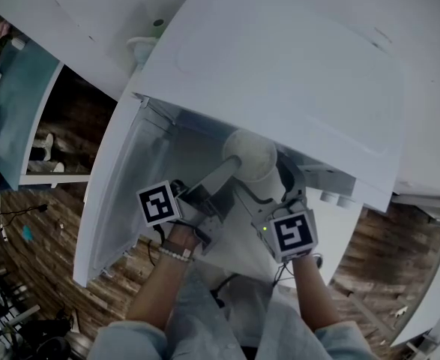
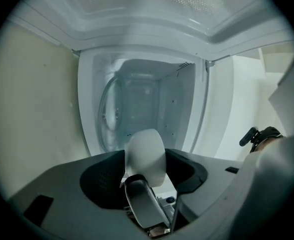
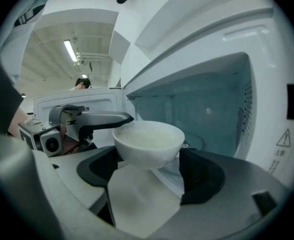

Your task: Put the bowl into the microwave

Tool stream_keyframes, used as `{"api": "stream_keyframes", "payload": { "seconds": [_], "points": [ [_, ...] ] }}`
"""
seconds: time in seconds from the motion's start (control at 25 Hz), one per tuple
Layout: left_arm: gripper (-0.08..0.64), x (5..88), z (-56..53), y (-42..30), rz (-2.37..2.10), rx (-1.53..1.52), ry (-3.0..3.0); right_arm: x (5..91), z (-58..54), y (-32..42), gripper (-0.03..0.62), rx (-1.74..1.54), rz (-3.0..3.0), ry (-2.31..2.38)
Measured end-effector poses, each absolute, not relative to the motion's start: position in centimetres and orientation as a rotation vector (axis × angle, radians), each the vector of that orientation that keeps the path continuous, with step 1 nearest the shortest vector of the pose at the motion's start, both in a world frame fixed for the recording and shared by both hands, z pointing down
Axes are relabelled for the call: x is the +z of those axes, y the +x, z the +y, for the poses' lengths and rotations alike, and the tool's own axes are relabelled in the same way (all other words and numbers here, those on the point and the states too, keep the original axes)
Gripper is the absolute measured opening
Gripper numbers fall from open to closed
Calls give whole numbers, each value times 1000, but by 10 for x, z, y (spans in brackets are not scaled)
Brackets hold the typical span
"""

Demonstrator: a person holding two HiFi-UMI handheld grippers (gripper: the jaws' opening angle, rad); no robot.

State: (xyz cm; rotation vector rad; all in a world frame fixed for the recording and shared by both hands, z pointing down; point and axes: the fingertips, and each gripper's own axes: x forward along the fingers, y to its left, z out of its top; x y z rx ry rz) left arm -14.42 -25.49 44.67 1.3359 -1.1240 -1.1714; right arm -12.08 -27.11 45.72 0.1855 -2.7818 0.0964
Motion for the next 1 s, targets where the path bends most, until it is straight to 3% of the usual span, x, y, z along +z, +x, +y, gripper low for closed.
{"api": "stream_keyframes", "payload": {
  "seconds": [0.64,1.0],
  "points": [
    [230,484,-270,-164,-1214,-1078,1242,486,-284,-145,397,87,-2718,213],
    [262,487,-275,-165,-1234,-1059,1235,493,-293,-151,391,58,-2678,232]
  ]
}}
